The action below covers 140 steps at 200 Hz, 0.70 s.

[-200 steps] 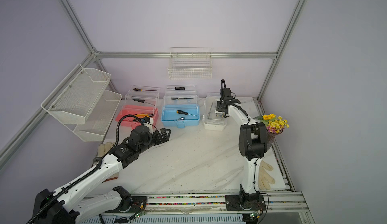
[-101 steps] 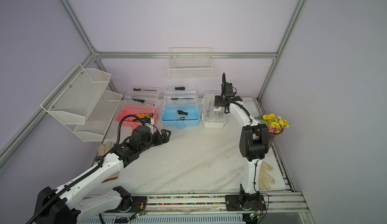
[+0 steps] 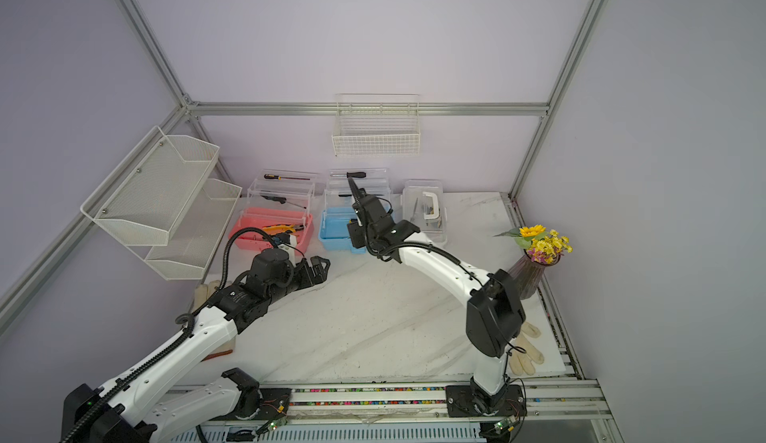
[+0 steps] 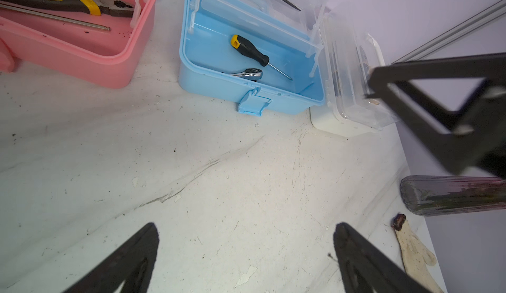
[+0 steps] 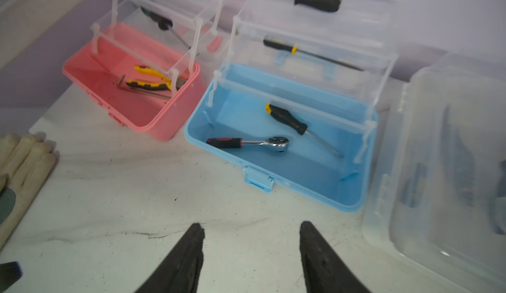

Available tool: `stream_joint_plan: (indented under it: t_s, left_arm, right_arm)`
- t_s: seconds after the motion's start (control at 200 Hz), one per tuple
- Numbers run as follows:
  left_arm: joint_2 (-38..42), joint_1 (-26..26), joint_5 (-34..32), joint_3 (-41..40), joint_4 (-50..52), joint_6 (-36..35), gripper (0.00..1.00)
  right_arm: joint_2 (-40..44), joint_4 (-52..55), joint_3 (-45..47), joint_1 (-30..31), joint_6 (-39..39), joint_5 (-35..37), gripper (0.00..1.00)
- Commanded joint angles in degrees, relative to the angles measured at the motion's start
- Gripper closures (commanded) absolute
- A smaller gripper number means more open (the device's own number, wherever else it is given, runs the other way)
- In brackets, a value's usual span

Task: Close toolboxes
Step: Move the toolbox to the center of the board.

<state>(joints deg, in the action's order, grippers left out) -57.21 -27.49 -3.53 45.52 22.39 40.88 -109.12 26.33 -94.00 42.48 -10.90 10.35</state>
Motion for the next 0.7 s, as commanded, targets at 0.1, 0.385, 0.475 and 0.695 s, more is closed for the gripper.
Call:
stream_joint_plan:
  t_s: [0.1,0.385,0.475,0.695]
  left_arm:
    - [3.58,1.38,3.51,0.01,2.69,-2.23,0.0]
    - [5.9,1.66,4.23,-0.41,3.52,-3.26,0.0]
    - [5.73,1.77,4.79,-0.44,3.54,-3.77,0.0]
    - [4.17,1.8,5.11,-0.49,3.25,-4.03,0.0]
  right_arm:
    - [-12.32,-4.92,-8.25,0.43,6.69,-7.84,0.37]
    - [-21.35,-9.58,-14.04,0.61,14.57,-10.91,0.25]
    - [-20.91,-8.04,-14.55,1.24,15.96,-10.51,0.26]
    - [-22.69,-7.95,-17.0,0.7,20.22,-10.14,0.22]
